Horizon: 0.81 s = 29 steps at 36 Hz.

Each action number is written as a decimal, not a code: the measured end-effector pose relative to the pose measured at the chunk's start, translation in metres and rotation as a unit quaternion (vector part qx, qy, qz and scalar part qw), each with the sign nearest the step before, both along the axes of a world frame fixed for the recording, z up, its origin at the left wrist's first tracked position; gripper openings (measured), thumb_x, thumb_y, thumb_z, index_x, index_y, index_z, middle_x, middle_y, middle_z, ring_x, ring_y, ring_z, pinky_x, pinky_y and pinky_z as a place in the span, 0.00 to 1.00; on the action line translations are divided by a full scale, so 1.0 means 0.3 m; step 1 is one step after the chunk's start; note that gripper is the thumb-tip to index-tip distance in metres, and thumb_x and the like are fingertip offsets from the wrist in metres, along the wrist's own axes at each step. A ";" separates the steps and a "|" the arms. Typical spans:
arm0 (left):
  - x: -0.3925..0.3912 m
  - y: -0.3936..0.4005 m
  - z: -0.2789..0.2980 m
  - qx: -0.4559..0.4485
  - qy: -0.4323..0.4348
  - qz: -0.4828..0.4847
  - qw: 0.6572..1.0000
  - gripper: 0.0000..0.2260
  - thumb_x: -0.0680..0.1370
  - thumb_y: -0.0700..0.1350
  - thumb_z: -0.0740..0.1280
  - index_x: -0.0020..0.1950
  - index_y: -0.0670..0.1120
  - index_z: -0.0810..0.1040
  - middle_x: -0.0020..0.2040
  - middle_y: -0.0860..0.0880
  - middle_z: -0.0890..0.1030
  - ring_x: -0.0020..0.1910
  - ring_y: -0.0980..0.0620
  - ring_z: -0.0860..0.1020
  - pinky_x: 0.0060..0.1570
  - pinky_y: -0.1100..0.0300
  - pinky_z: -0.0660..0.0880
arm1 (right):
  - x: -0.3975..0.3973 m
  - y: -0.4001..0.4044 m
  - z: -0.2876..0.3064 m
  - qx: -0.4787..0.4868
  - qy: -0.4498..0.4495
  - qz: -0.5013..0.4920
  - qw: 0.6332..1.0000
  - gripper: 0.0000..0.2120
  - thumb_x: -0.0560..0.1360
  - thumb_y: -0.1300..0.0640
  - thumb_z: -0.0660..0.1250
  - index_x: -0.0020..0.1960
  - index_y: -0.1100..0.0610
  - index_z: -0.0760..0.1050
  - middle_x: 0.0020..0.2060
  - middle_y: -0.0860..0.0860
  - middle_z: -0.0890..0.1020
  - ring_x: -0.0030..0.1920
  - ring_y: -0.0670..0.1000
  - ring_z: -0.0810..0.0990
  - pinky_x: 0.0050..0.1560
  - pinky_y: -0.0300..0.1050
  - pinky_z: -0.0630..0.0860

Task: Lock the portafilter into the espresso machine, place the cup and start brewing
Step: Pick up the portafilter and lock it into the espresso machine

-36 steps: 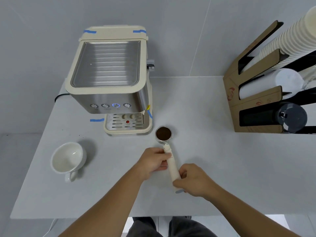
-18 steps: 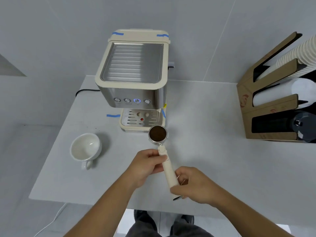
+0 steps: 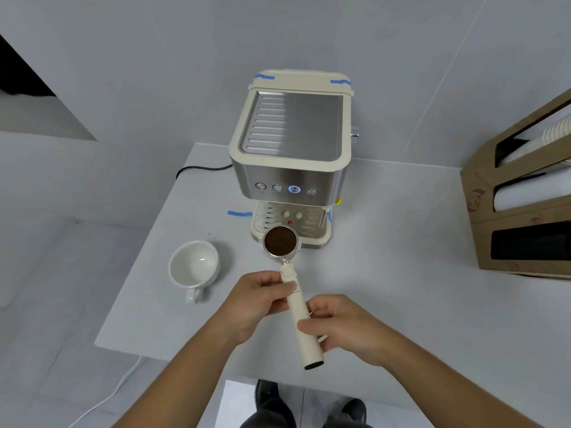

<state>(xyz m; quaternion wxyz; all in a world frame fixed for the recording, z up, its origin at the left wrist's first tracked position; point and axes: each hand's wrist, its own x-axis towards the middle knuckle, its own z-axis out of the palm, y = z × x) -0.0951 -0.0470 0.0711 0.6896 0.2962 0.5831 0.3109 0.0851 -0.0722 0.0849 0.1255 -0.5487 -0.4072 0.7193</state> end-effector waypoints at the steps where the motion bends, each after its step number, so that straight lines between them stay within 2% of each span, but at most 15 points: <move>1: -0.009 0.001 0.003 0.002 0.000 -0.002 1.000 0.05 0.75 0.37 0.72 0.49 0.39 0.84 0.43 0.45 0.85 0.44 0.49 0.84 0.47 0.58 0.81 | -0.009 0.005 0.003 0.000 0.004 0.001 1.000 0.10 0.74 0.60 0.71 0.55 0.60 0.80 0.41 0.51 0.85 0.45 0.51 0.85 0.45 0.45 0.82; 4: -0.037 0.006 0.015 0.010 -0.001 -0.006 1.000 0.05 0.75 0.37 0.72 0.50 0.39 0.84 0.44 0.45 0.86 0.46 0.47 0.84 0.52 0.55 0.80 | -0.041 0.021 0.012 0.003 0.011 -0.001 1.000 0.11 0.73 0.61 0.72 0.56 0.61 0.80 0.42 0.52 0.86 0.47 0.52 0.86 0.46 0.47 0.83; 14: -0.088 0.025 0.033 0.009 0.038 -0.054 0.998 0.04 0.75 0.39 0.72 0.48 0.43 0.85 0.44 0.46 0.86 0.47 0.48 0.82 0.57 0.51 0.78 | -0.102 0.063 0.025 -0.018 0.000 0.037 0.999 0.12 0.72 0.65 0.72 0.55 0.60 0.78 0.46 0.54 0.84 0.47 0.53 0.85 0.49 0.50 0.84; 18: -0.099 0.021 0.029 0.006 0.065 -0.066 0.996 0.05 0.75 0.41 0.73 0.49 0.44 0.85 0.42 0.49 0.86 0.45 0.50 0.81 0.53 0.54 0.77 | -0.121 0.072 0.027 -0.023 -0.014 0.055 0.998 0.14 0.72 0.65 0.71 0.56 0.60 0.78 0.46 0.54 0.83 0.47 0.53 0.84 0.51 0.52 0.84; 25: -0.137 0.044 0.037 0.020 0.109 -0.096 0.989 0.06 0.74 0.45 0.73 0.50 0.47 0.85 0.48 0.47 0.86 0.47 0.50 0.81 0.49 0.58 0.77 | -0.163 0.079 0.022 -0.023 -0.011 0.034 0.999 0.16 0.73 0.66 0.71 0.59 0.60 0.76 0.48 0.53 0.81 0.45 0.50 0.84 0.46 0.50 0.84; 29: -0.163 0.062 0.040 0.050 0.139 -0.124 0.981 0.06 0.74 0.49 0.73 0.50 0.52 0.85 0.48 0.46 0.85 0.47 0.49 0.82 0.48 0.58 0.78 | -0.180 0.083 0.006 -0.026 0.003 0.001 1.000 0.17 0.72 0.66 0.71 0.60 0.61 0.76 0.54 0.59 0.83 0.49 0.54 0.84 0.48 0.53 0.84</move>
